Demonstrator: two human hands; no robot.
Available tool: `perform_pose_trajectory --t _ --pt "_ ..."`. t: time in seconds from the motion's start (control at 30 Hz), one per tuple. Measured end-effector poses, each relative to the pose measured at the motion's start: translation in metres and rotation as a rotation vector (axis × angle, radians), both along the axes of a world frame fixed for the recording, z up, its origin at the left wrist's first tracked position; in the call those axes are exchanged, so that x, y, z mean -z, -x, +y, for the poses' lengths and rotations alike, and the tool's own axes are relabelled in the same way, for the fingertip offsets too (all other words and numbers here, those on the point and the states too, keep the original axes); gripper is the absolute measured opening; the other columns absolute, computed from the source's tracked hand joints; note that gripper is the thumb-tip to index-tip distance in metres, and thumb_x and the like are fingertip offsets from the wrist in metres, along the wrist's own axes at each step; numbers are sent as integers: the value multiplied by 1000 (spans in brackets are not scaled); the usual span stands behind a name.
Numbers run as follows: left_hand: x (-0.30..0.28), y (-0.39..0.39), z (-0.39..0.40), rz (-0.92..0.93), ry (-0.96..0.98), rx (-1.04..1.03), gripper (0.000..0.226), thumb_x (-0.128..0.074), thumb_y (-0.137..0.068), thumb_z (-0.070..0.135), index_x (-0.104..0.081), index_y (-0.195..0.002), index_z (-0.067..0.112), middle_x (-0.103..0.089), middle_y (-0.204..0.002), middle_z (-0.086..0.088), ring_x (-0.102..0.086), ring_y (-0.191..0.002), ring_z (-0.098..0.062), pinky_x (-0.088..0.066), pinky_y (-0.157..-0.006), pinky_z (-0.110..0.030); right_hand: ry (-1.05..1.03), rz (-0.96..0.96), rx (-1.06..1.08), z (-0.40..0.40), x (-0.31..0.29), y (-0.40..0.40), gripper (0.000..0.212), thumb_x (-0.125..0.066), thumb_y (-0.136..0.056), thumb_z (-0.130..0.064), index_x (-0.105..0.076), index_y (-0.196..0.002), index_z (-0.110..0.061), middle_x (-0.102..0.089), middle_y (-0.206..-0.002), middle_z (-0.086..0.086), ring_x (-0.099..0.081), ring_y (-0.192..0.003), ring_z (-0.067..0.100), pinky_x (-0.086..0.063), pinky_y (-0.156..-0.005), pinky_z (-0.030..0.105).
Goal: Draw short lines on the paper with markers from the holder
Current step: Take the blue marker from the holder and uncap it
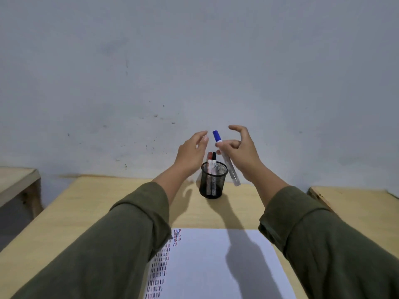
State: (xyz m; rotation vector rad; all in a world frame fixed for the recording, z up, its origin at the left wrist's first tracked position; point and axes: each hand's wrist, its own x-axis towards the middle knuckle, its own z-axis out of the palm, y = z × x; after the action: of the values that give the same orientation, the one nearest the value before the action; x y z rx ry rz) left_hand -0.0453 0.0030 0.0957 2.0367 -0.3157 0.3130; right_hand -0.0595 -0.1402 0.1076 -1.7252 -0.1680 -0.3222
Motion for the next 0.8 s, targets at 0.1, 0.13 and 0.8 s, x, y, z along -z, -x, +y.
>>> perform_pose_trajectory --t 0.1,0.13,0.8 --pt "-7 23 4 17 67 57 38 -38 -100 26 -50 -135 25 -56 -137 2 -49 -128 -15 -33 -104 -25 -41 60 -142 4 2 28 49 -63 -86 -9 -39 -128 -17 -74 -92 12 -71 -76 20 -55 -66 25" --pt "-8 29 6 33 117 67 35 -40 -99 24 -54 -131 25 -61 -132 2 -52 -125 -14 -35 -101 -23 -46 74 -173 6 2 36 47 -63 -86 -10 -40 -127 -17 -74 -92 12 -71 -76 22 -54 -63 25" --pt "-38 89 11 244 628 -300 31 -55 -91 41 -68 -99 14 -60 -83 3 -49 -79 -15 -32 -52 -19 -542 183 -545 0 -15 100 70 -85 -53 -37 -63 -115 -13 -70 -103 17 -69 -92 26 -57 -78 31"
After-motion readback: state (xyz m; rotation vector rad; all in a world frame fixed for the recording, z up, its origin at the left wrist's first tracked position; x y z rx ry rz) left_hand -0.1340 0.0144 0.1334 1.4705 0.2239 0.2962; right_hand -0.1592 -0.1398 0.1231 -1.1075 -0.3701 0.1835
